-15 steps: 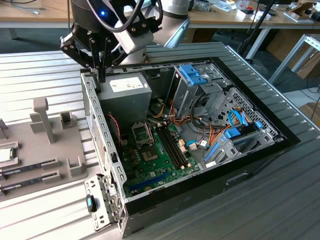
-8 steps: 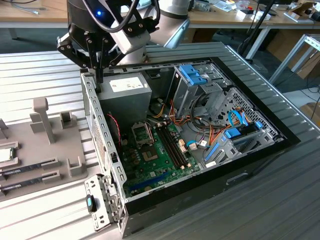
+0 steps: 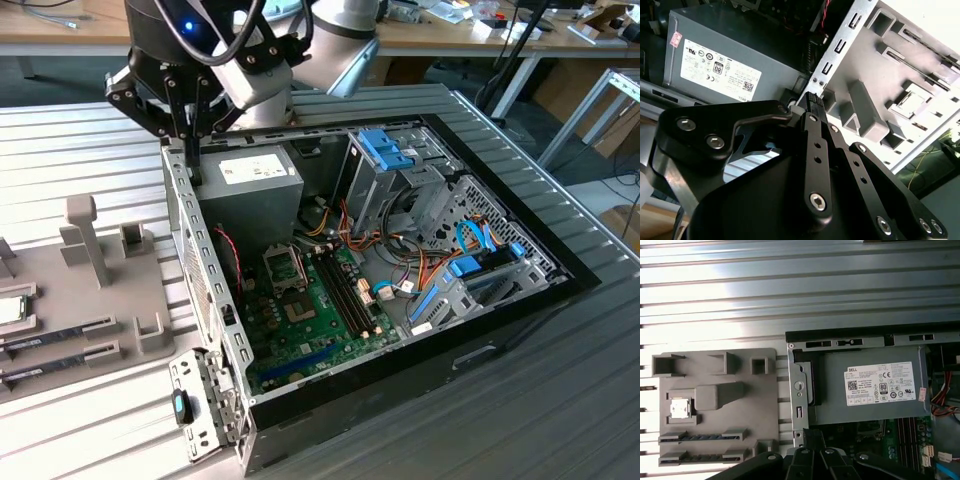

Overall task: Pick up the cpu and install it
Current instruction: 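Reach for the cpu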

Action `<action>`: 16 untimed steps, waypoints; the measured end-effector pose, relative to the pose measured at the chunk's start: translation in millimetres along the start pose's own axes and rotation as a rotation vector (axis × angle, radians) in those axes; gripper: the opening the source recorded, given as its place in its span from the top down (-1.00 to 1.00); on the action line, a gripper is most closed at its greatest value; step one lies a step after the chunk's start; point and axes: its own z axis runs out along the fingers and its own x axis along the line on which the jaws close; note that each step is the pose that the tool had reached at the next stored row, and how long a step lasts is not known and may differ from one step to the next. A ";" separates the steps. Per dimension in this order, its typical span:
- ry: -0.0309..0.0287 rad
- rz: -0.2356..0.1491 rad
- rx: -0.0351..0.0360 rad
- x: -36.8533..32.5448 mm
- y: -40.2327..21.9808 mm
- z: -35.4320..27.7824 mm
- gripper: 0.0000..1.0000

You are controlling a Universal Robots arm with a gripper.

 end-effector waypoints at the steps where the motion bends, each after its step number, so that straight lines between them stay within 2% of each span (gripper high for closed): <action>1: 0.0000 0.000 0.0001 0.5 -0.1 -0.1 0.79; 16: 0.0000 0.000 0.0000 10.5 -0.8 -0.3 0.79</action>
